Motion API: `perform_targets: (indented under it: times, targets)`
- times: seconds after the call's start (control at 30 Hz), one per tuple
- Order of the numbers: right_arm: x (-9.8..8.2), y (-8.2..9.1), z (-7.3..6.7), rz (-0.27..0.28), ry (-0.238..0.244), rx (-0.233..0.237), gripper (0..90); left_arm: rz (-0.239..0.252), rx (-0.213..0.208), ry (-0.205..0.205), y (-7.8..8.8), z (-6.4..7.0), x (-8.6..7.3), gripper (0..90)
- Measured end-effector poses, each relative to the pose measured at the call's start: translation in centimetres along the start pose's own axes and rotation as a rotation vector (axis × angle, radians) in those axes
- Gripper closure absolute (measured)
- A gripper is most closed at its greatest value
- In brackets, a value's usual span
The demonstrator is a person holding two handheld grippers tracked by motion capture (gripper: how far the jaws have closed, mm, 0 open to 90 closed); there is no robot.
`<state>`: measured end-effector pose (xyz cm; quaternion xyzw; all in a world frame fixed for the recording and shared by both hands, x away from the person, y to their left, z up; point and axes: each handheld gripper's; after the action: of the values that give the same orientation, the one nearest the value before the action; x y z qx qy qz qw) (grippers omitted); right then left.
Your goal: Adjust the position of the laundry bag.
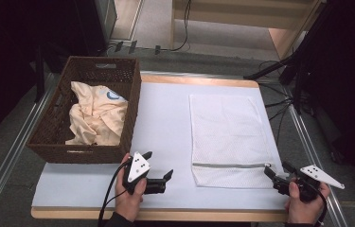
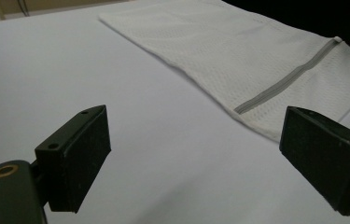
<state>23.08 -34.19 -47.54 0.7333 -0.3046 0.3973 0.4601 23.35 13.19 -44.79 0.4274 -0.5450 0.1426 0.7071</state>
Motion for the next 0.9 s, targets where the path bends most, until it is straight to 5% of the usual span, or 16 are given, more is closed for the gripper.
perform_targets:
  times: [0.2, 0.5, 0.73, 0.9]
  targets:
    - [0.2, -0.4, 0.3, -0.011, -0.005, -0.018, 21.0, -0.045, -0.034, 0.006, -3.2, 1.5, 1.5, 14.2]
    - [0.4, -1.2, 0.7, -0.04, -0.008, -0.089, 28.3, -0.1, -0.055, 0.044, -7.5, 1.8, 2.8, 15.2]
    - [0.2, -2.0, 0.6, -0.094, 0.0, -0.145, 35.8, -0.191, -0.012, 0.059, -11.2, 2.1, 3.4, 21.3]
    - [0.2, -2.3, 0.9, -0.116, -0.011, -0.123, 46.9, -0.229, 0.036, 0.062, -12.5, 2.1, 3.6, 27.6]
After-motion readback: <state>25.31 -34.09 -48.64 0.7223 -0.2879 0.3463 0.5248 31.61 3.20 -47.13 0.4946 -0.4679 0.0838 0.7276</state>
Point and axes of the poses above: each handheld gripper's, and its own axes: y roughly backward along the jaws, x roughly out of its top, z roughly to its right, and after that the axes turned 2 degrees about -y, right-handed
